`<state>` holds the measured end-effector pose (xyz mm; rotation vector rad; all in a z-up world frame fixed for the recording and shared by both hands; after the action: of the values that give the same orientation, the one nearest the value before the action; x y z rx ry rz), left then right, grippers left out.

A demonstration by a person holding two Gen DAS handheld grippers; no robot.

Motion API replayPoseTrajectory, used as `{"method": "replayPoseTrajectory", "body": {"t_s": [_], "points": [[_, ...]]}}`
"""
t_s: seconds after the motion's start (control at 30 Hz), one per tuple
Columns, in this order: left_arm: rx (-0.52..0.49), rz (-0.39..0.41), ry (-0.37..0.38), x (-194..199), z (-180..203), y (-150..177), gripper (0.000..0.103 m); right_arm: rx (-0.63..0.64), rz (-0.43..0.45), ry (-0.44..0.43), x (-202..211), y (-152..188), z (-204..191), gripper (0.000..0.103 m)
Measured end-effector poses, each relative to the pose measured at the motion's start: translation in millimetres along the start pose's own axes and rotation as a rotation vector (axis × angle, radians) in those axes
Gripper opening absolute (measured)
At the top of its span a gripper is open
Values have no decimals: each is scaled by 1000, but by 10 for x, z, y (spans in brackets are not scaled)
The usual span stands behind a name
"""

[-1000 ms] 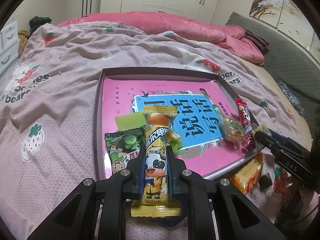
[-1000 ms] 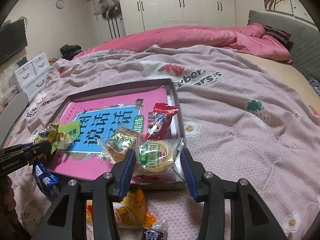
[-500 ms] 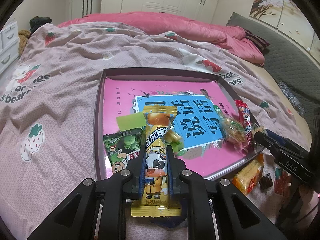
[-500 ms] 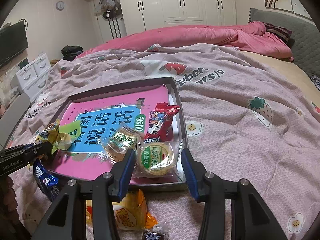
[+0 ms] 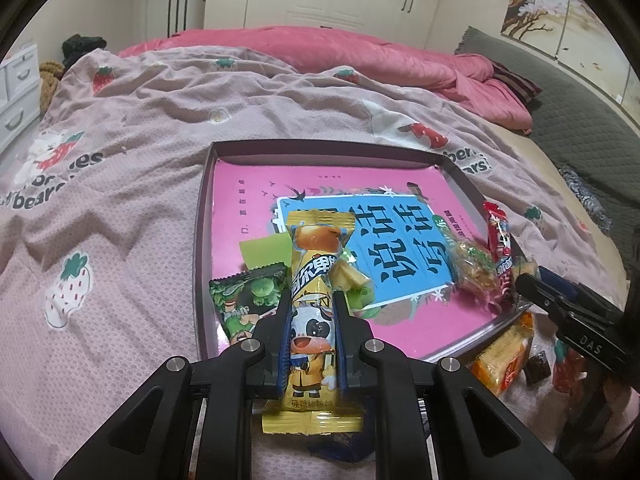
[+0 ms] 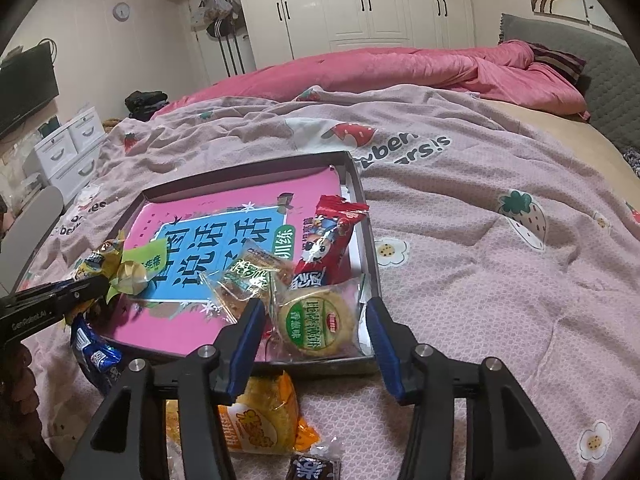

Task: Organize snacks
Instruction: 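Open the right tool to drop the pastry bag while the left tool releases the yellow stick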

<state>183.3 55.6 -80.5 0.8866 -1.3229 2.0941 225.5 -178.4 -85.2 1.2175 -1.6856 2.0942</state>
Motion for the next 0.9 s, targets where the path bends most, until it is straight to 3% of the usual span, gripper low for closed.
{"method": "replayPoseTrajectory", "body": {"t_s": [0.27,0.37,0.7,0.9], "points": [[0,5,1,1,-13,-6,18,7,7,10,47,-4,-14,55],[-2,11,0,17,-10,-9,19,-4,14,24,90,-6,23,61],[-13,22,2,67,19,-20,21,-30,31,33,179,-22,89,61],[-9,35,-4,96,14,-38,39,-13,40,32,225,-40,32,62]]}}
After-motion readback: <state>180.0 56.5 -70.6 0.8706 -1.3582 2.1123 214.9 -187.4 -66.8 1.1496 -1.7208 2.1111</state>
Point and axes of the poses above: each gripper's, at about its wrist camera, not at the fingertips, and x roughly against the way its jaws point, z to its right, y to its underside, the point moved 6 cm from there along -x, roughly the way its jaws point, and after that the axes turned 13 degrees about x, right-handed, at the moved point
